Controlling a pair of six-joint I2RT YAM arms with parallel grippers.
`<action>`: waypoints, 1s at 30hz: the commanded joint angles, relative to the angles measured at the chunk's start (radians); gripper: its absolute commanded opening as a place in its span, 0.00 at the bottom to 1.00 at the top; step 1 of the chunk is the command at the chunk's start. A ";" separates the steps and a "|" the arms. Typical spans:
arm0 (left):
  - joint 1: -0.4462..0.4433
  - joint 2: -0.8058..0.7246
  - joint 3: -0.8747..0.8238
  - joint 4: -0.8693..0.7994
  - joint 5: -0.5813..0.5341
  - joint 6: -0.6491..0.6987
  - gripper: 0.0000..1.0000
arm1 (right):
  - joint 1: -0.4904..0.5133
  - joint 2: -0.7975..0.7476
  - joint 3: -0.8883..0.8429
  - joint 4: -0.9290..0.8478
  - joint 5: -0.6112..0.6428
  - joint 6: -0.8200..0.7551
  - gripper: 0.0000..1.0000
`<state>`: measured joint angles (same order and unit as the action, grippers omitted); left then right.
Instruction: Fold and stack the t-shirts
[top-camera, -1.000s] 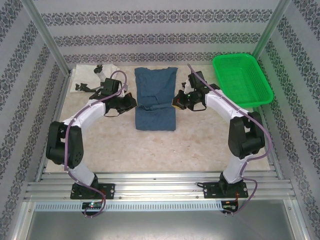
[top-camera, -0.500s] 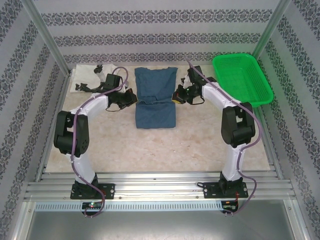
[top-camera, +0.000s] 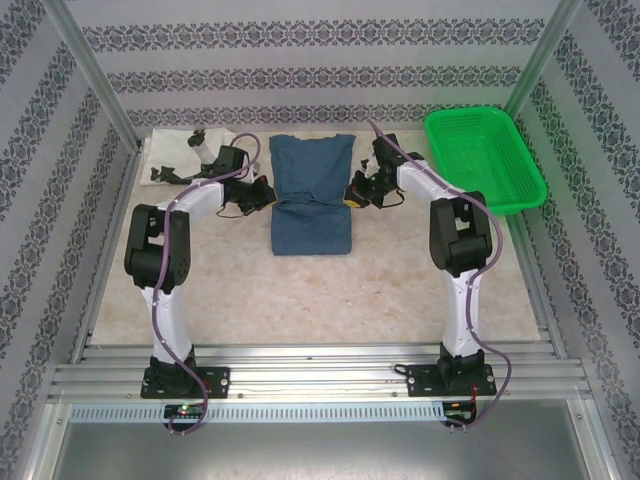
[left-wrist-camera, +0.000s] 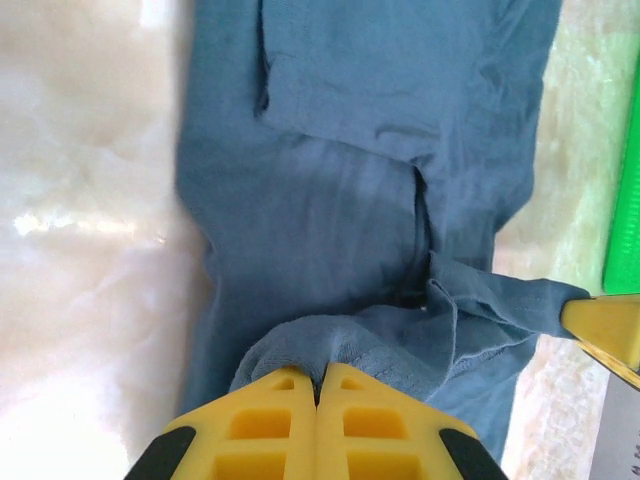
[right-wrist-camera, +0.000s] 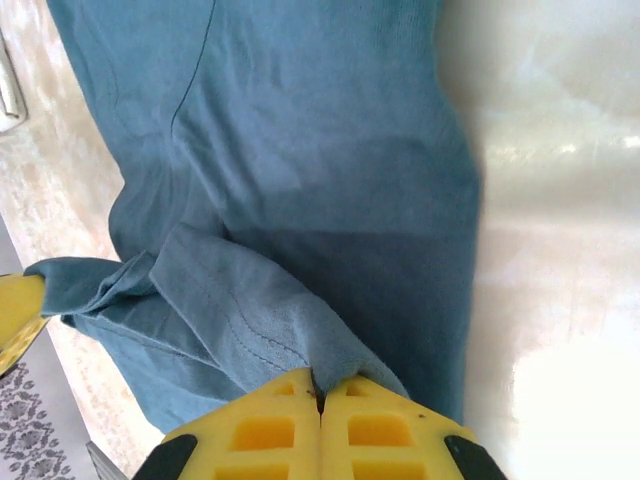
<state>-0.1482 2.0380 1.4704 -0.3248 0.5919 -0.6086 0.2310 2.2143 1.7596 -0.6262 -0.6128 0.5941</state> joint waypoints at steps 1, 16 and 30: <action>0.012 0.050 0.050 0.025 0.017 0.017 0.05 | -0.007 0.043 0.056 -0.031 -0.021 -0.027 0.06; 0.066 -0.130 0.183 -0.015 -0.043 -0.014 1.00 | -0.035 -0.101 0.193 -0.078 0.074 -0.082 0.60; -0.020 -0.684 -0.572 0.023 -0.032 0.029 0.95 | 0.089 -0.693 -0.749 0.252 0.120 -0.076 0.69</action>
<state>-0.1574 1.4067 1.0042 -0.3386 0.5076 -0.5568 0.3187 1.5589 1.1412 -0.5041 -0.4873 0.4591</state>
